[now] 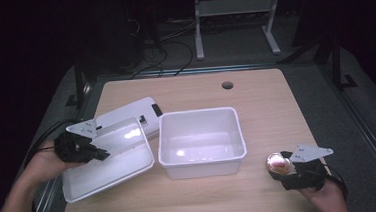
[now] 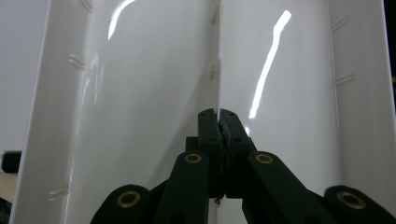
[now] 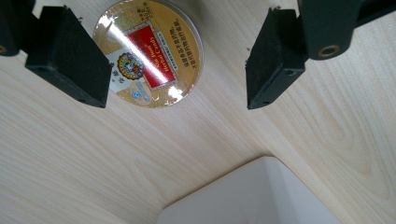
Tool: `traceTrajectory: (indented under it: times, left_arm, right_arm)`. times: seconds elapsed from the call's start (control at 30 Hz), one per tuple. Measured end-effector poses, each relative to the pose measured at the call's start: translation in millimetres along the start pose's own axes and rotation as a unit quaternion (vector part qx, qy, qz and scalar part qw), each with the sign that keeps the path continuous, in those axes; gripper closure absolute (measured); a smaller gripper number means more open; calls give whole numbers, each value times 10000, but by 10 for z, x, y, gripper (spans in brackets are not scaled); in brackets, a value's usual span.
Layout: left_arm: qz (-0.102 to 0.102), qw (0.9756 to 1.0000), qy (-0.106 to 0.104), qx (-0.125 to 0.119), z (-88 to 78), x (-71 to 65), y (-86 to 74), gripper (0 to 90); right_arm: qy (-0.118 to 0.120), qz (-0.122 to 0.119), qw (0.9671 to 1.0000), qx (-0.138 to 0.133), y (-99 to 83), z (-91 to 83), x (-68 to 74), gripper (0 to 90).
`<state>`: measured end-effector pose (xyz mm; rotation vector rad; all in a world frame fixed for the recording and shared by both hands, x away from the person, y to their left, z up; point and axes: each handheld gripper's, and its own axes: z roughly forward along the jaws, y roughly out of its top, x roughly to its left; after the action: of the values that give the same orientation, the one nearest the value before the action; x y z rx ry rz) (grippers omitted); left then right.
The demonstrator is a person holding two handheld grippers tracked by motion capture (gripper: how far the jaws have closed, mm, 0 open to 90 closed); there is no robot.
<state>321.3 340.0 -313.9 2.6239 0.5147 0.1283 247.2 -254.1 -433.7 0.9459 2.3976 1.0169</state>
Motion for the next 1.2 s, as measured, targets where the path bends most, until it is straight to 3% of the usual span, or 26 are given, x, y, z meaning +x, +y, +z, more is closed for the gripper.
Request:
traceTrajectory:
  times: [0.37, 1.2]
  left_arm:
    - [-44, 9997, -141, 181, 467, -78, -213, 891]
    - [-10, 9987, -375, 343, 957, -187, -319, 891]
  right_arm:
    - [-20, 11, 10000, 0, -11, -12, -5, 220]
    - [-1, -4, 10000, 57, -20, 5, 2, 220]
